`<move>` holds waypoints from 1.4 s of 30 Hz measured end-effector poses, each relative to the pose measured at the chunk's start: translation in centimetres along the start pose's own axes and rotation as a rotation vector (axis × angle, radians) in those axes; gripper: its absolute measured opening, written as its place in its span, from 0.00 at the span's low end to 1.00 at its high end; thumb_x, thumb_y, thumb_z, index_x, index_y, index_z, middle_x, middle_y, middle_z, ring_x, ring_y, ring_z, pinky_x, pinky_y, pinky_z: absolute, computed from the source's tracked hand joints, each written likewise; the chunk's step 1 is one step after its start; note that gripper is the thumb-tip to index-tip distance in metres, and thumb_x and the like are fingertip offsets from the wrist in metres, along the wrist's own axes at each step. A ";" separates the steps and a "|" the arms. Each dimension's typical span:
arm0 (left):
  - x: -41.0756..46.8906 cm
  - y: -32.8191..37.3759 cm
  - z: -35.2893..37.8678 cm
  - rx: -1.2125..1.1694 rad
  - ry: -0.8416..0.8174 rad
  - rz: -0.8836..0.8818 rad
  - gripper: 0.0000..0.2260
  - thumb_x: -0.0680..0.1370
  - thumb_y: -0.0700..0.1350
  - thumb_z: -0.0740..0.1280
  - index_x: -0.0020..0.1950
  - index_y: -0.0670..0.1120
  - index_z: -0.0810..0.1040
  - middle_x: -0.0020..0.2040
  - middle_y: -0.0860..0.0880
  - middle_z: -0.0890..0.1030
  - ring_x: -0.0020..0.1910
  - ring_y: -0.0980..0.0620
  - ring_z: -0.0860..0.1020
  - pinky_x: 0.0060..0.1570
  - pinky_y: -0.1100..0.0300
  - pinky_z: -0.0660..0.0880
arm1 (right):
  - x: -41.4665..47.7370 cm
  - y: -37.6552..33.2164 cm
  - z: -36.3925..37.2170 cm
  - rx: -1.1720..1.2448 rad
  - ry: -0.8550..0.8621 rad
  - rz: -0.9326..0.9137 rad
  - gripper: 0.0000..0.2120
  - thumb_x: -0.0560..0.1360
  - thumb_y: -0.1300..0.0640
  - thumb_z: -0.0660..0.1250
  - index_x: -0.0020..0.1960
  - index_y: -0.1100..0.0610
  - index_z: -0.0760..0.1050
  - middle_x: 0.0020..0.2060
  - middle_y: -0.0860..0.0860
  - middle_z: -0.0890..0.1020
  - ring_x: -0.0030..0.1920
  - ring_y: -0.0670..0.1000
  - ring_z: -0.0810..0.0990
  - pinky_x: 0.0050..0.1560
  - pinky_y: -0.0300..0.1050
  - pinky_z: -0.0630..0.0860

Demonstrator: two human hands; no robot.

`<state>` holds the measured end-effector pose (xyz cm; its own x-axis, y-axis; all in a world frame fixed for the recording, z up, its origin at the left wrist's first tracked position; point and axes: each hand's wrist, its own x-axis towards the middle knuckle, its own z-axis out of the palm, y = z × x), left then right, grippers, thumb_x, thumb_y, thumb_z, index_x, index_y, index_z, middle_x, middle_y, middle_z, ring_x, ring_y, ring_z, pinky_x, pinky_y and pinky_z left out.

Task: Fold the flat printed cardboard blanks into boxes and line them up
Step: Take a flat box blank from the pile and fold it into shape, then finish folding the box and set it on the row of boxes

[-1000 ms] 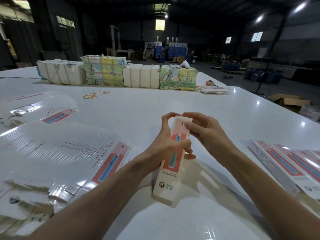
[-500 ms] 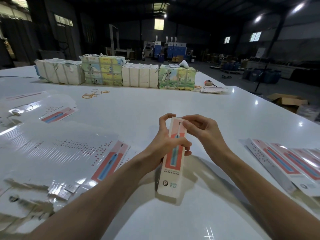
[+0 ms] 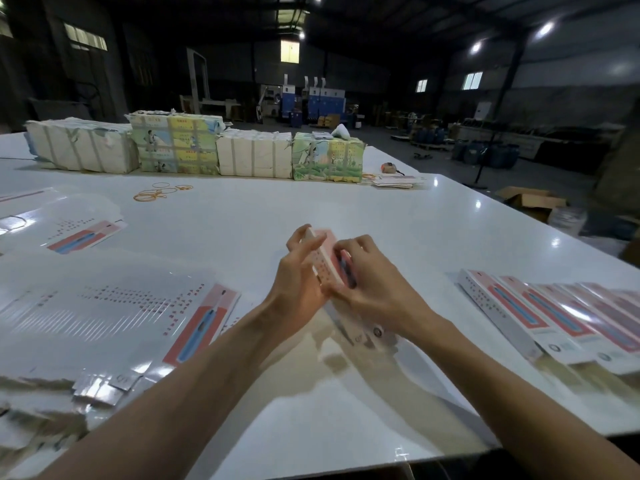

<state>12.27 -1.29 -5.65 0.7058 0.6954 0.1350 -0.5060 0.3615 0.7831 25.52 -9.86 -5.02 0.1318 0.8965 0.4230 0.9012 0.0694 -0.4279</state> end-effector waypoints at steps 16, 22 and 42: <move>-0.2 -1.6 -0.8 0.812 0.007 0.056 0.10 0.84 0.39 0.66 0.58 0.51 0.85 0.51 0.47 0.85 0.52 0.53 0.84 0.53 0.60 0.81 | -10.9 9.2 -7.9 -0.638 0.032 0.461 0.20 0.87 0.51 0.57 0.78 0.51 0.66 0.78 0.49 0.69 0.74 0.51 0.71 0.73 0.50 0.70; -0.3 -1.7 -0.8 0.914 -0.008 0.067 0.12 0.83 0.38 0.65 0.55 0.52 0.86 0.49 0.48 0.86 0.50 0.52 0.85 0.52 0.59 0.81 | -12.6 9.5 -9.7 -0.675 0.039 0.508 0.20 0.85 0.49 0.62 0.76 0.50 0.68 0.74 0.49 0.74 0.69 0.51 0.76 0.69 0.51 0.74; -2.5 10.2 -0.8 2.223 0.124 -0.527 0.13 0.84 0.47 0.66 0.67 0.45 0.76 0.63 0.45 0.81 0.48 0.48 0.81 0.44 0.57 0.76 | 2.1 2.6 2.7 -0.186 0.096 0.135 0.07 0.82 0.54 0.60 0.47 0.51 0.76 0.34 0.46 0.81 0.40 0.54 0.75 0.37 0.47 0.67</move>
<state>4.97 1.19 1.54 0.4797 0.8555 -0.1948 0.8671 -0.4962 -0.0442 27.03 -6.58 -7.36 0.2868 0.8459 0.4496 0.9319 -0.1377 -0.3354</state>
